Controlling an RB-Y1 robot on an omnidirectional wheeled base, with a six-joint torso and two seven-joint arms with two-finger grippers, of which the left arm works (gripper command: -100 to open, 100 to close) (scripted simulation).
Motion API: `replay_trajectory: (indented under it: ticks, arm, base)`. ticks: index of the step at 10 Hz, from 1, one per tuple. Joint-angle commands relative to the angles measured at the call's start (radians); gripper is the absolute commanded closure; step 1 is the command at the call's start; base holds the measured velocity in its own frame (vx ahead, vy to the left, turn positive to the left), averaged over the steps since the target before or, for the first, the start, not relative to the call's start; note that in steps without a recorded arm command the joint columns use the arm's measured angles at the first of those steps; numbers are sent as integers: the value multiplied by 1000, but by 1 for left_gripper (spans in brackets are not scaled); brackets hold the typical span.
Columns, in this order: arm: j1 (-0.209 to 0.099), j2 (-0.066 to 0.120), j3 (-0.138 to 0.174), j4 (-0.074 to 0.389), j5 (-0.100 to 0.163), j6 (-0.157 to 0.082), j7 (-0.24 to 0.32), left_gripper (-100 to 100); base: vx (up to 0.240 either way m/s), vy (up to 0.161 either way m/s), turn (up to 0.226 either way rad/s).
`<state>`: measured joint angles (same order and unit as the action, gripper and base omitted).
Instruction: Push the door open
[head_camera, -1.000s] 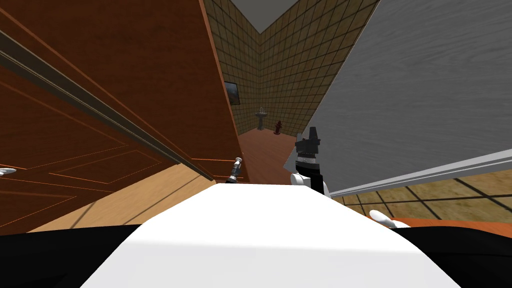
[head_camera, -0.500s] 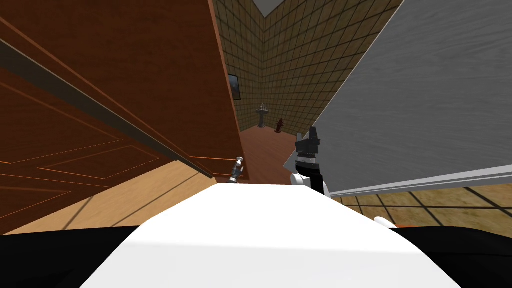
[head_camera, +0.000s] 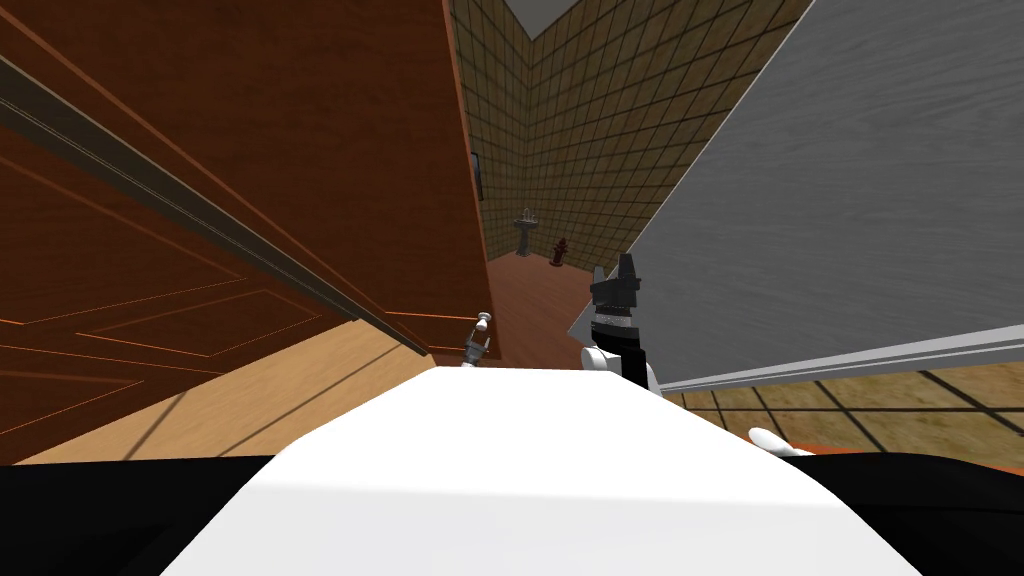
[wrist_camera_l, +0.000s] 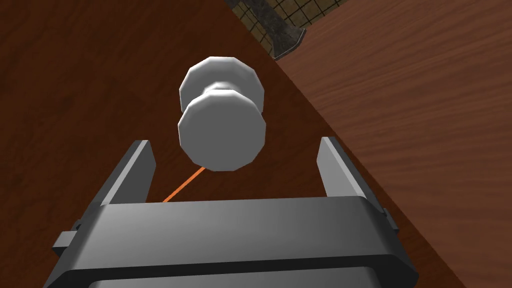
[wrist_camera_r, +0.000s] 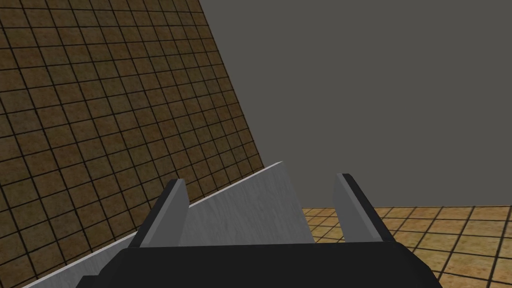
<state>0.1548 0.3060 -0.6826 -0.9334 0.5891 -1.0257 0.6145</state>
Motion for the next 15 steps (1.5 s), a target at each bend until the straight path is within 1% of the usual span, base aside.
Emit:
replay_trajectory:
  ticks: [1, 2, 3, 4, 5, 6, 9, 10, 12, 15]
  arm:
    - [20, 0, -23, -27, 32, -6, 47, -100]
    - [39, 1, -43, -52, 60, -14, 77, -100]
    - [39, 1, -43, -52, 60, -14, 88, -100]
    - [58, 1, -64, -76, 88, -22, 125, -100]
    - [77, 2, -84, -100, 115, -30, 150, -100]
    - [77, 2, -84, -100, 115, -30, 167, -100]
    - [130, 3, -140, -167, 192, -52, 259, -100]
    - [130, 3, -140, -167, 192, -52, 265, -100]
    - [160, 3, -172, -204, 234, -63, 314, -100]
    - [196, 4, -211, -250, 284, -78, 368, -100]
  base:
    - [-13, 25, 0]
    - [-21, 43, 0]
    - [-13, 32, -3]
    - [-9, 31, 0]
    - [-19, 42, -2]
    - [-14, 34, 0]
    - [-17, 37, -1]
    - [-21, 36, -1]
    - [-14, 32, -1]
    - [-16, 32, -1]
